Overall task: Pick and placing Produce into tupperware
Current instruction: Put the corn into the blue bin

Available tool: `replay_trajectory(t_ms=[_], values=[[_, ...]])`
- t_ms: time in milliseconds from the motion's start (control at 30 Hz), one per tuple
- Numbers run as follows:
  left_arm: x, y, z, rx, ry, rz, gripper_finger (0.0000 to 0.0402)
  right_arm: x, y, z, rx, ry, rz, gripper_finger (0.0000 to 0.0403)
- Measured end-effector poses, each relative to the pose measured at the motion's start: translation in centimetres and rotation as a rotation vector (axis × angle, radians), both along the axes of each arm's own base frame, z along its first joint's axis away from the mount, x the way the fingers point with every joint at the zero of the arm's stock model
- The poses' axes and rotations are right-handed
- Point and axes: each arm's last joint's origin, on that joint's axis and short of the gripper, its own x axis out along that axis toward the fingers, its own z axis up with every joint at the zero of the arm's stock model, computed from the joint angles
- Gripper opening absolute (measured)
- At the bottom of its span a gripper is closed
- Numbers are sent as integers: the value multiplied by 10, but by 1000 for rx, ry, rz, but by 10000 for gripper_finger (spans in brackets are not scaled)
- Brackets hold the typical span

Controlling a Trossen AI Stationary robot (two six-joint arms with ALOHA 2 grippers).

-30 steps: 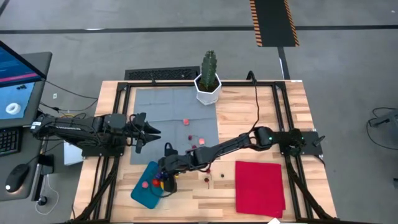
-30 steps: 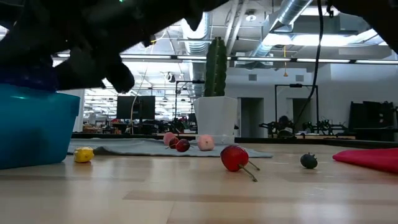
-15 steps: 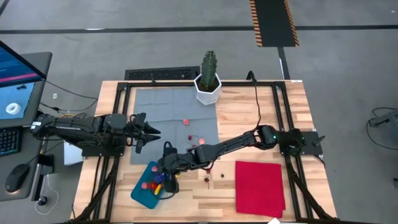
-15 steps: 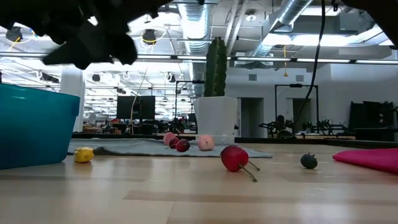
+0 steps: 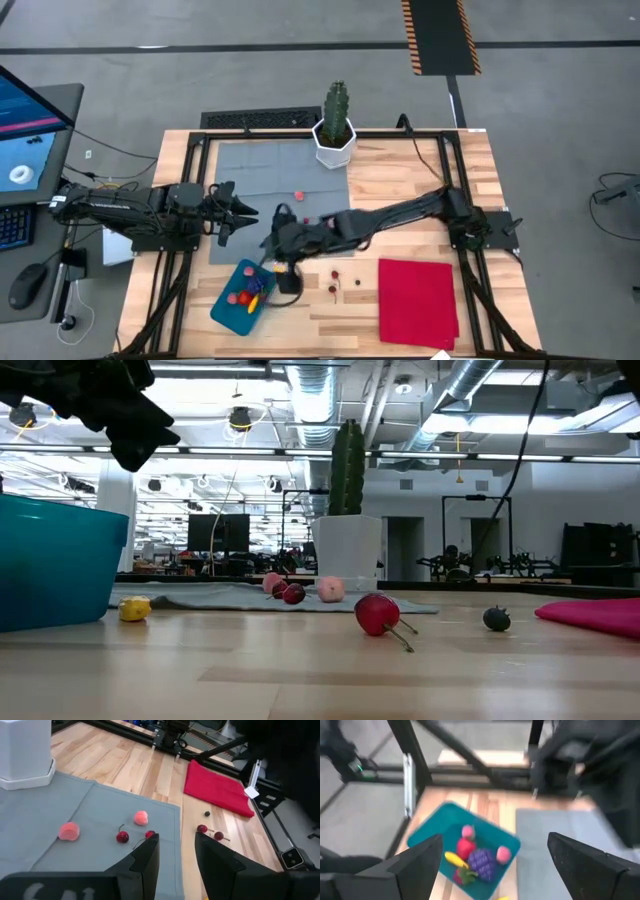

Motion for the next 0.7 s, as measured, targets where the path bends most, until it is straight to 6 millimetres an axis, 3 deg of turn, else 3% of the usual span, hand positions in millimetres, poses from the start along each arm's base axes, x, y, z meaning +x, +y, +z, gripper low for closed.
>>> replay_trajectory(t_ms=[167, 333, 567, 700], values=[[0, 0, 0, -1, 4, -3, 114, -36, -13, 32, 7, -58, 3, 384], [0, 0, -1, 0, 12, -3, 114, -96, -21, 57, 29, -139, 10, 384], [0, 0, -1, 11, 14, 1, 114, -185, -30, 53, 93, -330, -6, 384], [0, 0, 1, 19, -8, 0, 114, -223, -34, 32, 100, -357, -25, 385]])
